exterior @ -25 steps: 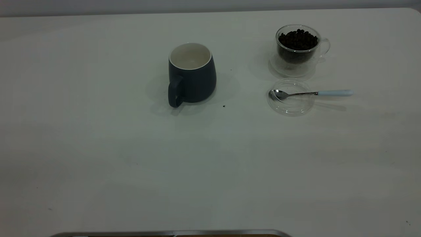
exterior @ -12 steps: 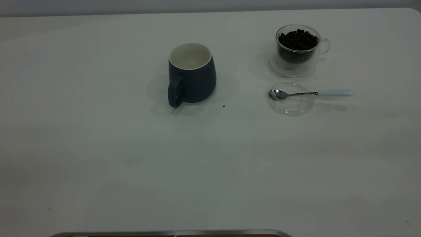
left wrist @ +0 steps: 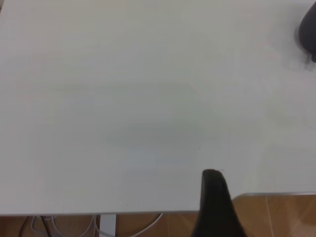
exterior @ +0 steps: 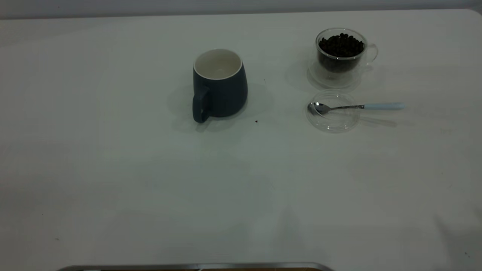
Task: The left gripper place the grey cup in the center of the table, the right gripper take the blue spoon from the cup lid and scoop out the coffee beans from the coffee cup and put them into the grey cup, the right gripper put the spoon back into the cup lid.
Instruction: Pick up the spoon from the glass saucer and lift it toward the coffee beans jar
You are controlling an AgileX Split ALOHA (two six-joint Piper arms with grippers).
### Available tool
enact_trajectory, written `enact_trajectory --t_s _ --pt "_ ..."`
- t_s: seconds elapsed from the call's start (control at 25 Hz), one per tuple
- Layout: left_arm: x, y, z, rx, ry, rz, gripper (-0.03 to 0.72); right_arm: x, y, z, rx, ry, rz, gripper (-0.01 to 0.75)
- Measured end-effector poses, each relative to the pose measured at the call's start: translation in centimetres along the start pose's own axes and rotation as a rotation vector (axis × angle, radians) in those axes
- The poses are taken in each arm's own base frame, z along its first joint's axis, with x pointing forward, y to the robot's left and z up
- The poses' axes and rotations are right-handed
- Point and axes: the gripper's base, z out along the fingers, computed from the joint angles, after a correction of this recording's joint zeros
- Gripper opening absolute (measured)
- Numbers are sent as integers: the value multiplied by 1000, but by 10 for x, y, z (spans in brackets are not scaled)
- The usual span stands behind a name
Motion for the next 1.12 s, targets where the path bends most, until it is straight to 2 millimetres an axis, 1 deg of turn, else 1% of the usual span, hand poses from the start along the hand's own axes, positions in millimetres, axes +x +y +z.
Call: enact_trajectory --t_s 0.12,0.2,0.32,0.44,0.64,0.72,0.84,0.92,1.0,1.12 --pt "0 0 0 0 0 0 568 -4 -9 44 -27 78 52 575" --pt "0 0 0 0 0 0 567 -1 -15 72 -41 133 85 572" --pt "0 0 0 0 0 0 567 10 -25 112 -49 217 117 571" --pt "0 0 0 0 0 0 567 18 -32 144 -70 268 111 571" --pt "0 0 0 0 0 0 567 18 -43 195 -96 292 157 571" --pt "0 0 0 0 0 0 567 23 -48 217 -115 328 174 571" --pt "0 0 0 0 0 0 567 29 -60 243 -138 368 216 571" --pt "0 0 0 0 0 0 567 32 -70 256 -140 381 242 571" --pt "0 0 0 0 0 0 567 39 -84 265 -120 397 281 571" --pt "0 0 0 0 0 0 567 51 -103 270 -88 420 336 571"
